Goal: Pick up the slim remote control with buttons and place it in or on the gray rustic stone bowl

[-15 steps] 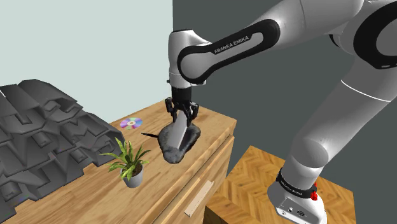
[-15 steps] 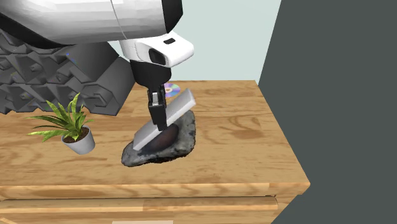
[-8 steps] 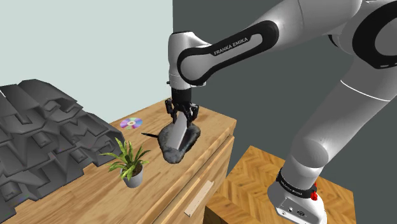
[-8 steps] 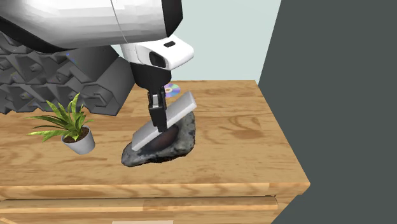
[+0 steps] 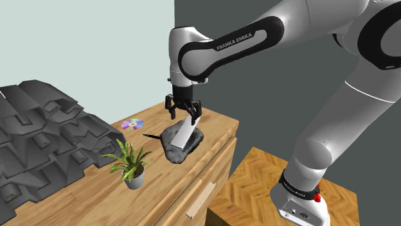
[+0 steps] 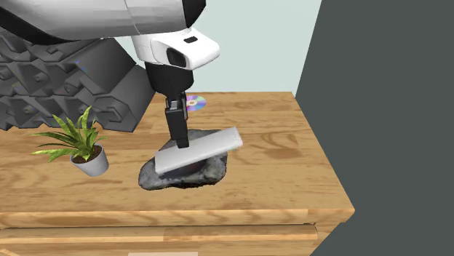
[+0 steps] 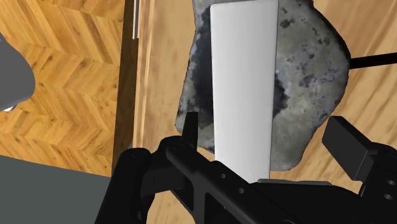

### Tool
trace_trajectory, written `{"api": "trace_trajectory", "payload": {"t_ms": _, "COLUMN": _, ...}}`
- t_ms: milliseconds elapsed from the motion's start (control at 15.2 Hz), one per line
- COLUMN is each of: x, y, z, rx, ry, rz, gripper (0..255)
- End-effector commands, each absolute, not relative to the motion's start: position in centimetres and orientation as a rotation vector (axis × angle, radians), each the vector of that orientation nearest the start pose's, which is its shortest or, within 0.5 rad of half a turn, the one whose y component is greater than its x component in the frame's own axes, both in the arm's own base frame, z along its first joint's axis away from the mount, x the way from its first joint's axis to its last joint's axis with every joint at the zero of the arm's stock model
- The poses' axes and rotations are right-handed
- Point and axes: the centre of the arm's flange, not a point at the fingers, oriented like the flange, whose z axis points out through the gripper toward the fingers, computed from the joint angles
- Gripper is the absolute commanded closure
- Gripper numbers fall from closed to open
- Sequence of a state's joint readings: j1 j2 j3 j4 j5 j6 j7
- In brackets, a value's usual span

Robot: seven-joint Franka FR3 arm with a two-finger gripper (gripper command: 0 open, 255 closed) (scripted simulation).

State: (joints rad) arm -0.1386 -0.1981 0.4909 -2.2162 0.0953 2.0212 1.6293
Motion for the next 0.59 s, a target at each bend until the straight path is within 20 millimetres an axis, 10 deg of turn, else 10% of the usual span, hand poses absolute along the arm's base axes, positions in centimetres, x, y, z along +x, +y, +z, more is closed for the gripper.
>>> {"api": "trace_trajectory", "payload": {"t_ms": 0, "x": 45.7, "y": 18.0, "z": 47.2, "rx": -2.489, "ry": 1.949, "rz": 0.007, "gripper": 0}}
{"api": "trace_trajectory", "payload": {"t_ms": 528, "x": 45.7, "y": 18.0, "z": 48.3, "rx": -2.489, "ry": 1.949, "rz": 0.007, "gripper": 0}}
